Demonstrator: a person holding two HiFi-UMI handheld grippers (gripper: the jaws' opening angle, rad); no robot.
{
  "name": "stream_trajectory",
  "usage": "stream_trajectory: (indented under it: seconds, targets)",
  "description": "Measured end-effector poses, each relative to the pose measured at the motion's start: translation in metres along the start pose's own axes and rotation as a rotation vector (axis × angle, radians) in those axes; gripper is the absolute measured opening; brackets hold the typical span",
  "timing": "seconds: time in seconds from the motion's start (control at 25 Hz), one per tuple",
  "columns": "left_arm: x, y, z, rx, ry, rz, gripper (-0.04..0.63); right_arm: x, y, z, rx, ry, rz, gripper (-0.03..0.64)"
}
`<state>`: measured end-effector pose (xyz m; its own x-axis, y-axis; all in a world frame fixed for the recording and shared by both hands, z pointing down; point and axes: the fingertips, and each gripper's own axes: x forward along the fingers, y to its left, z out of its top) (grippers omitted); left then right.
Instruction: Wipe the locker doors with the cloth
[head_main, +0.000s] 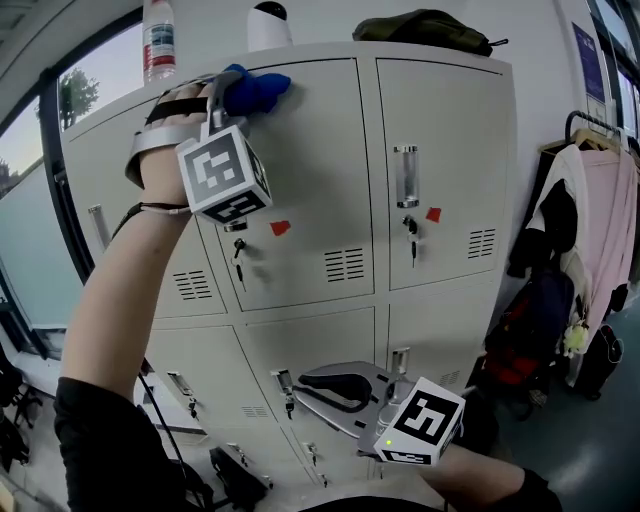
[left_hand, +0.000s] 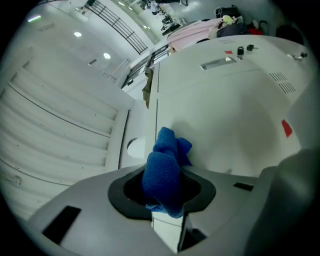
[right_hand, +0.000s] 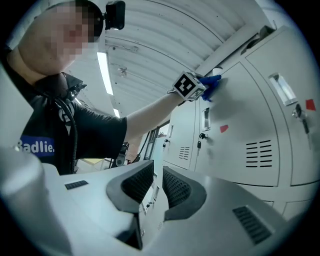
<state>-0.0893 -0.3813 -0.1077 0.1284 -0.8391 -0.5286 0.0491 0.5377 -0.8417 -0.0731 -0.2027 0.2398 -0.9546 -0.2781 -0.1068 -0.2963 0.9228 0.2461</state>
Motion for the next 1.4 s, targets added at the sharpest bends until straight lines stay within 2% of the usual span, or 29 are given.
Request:
stream_trajectory:
  seconds: [0.2,0.4,0.6,1.0,1.24,1.4]
  targets:
    - [-0.003,-0.023,-0.058,0.003,0.090,-0.044,0.114,0.026,0.014,-0.005,0.004,0.005,0.080,0.052]
    - [-0.011,-0.034,-0.061,0.041,0.122,-0.032,0.114,0.035,0.018,-0.009,0.013,0.004,0.113,0.052]
    - [-0.009,-0.043,-0.029,0.054,0.097,-0.039,0.114,0.032,0.015,-0.010,0.025,-0.003,0.105,0.052]
    - [0.002,-0.052,0.075,0.094,-0.043,-0.030,0.112,-0.002,-0.002,-0.016,0.046,-0.017,0.010,0.052]
    - [0.004,-0.059,0.116,0.052,-0.090,-0.081,0.110,-0.025,-0.011,-0.015,0.052,-0.027,-0.048,0.052]
    - [0.000,-0.061,0.121,0.026,-0.104,-0.095,0.110,-0.031,-0.009,-0.012,0.059,-0.040,-0.051,0.052]
